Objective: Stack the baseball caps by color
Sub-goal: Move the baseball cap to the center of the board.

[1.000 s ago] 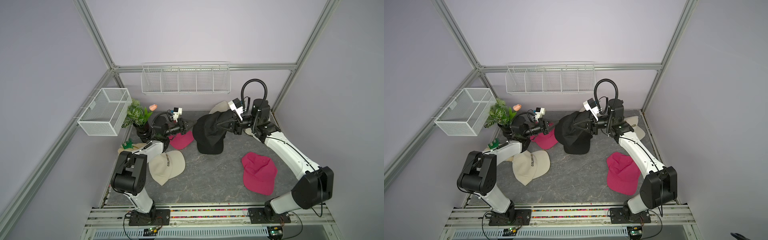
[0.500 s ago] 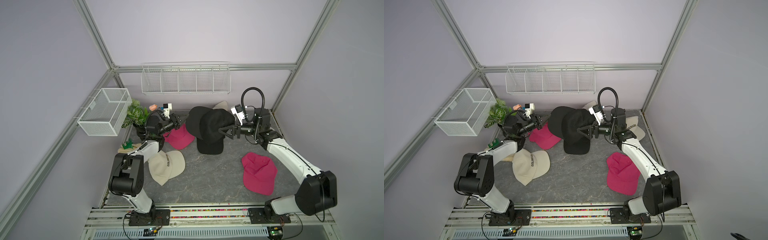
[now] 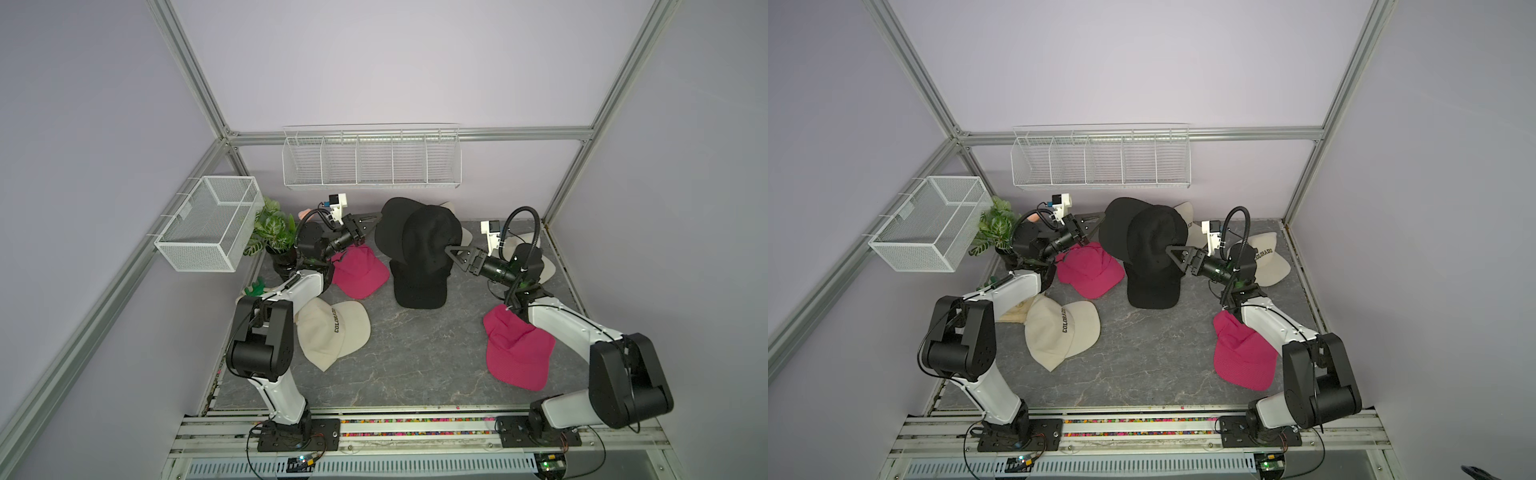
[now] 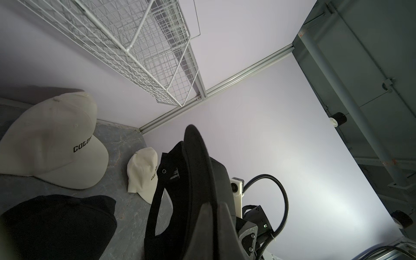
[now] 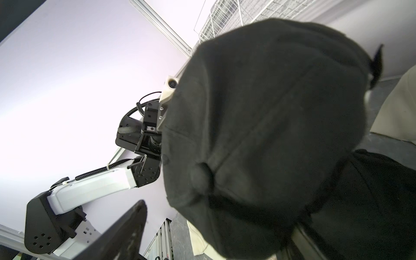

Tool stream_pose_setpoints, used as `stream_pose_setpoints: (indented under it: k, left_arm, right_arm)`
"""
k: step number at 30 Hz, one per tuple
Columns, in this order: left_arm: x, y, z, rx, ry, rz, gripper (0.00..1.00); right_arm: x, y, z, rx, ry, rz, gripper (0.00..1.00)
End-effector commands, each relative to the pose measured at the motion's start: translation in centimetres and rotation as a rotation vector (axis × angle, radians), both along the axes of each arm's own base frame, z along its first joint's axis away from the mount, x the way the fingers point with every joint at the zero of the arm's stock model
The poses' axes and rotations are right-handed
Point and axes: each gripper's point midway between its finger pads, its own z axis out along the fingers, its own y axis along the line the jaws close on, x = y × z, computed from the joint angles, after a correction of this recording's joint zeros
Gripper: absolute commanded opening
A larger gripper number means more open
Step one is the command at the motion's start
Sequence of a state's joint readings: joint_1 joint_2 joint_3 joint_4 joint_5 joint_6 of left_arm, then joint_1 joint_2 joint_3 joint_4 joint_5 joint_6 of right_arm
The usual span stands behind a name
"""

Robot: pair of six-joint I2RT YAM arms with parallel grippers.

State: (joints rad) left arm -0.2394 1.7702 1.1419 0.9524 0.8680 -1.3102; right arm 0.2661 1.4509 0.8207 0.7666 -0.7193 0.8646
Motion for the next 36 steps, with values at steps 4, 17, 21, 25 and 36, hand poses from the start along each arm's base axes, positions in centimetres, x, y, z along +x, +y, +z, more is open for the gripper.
stream_pose_setpoints:
  k: [4, 17, 21, 25, 36]
  left_arm:
    - [-0.5, -0.8, 2.4, -0.025, -0.047, -0.039, 0.00]
    - [1.4, -0.2, -0.3, 0.026, 0.023, 0.008, 0.00]
    - [2.1, 1.3, -1.3, 0.036, 0.049, 0.055, 0.00]
    - [2.5, 2.6, -2.1, 0.061, 0.071, 0.097, 0.00]
    - [2.8, 4.5, -5.5, 0.157, 0.140, 0.190, 0.00]
  right_arm:
    - [0.9, 0.4, 2.1, 0.070, -0.111, -0.015, 0.89]
    - [-1.7, 1.2, 5.7, 0.229, -0.255, 0.155, 0.31]
    - [-2.2, 0.4, 6.1, 0.222, -0.272, 0.140, 0.06]
    - [-2.5, -0.2, 6.4, 0.212, -0.275, 0.144, 0.06]
    - [-3.5, 0.4, 8.9, 0.104, -0.324, 0.194, 0.07]
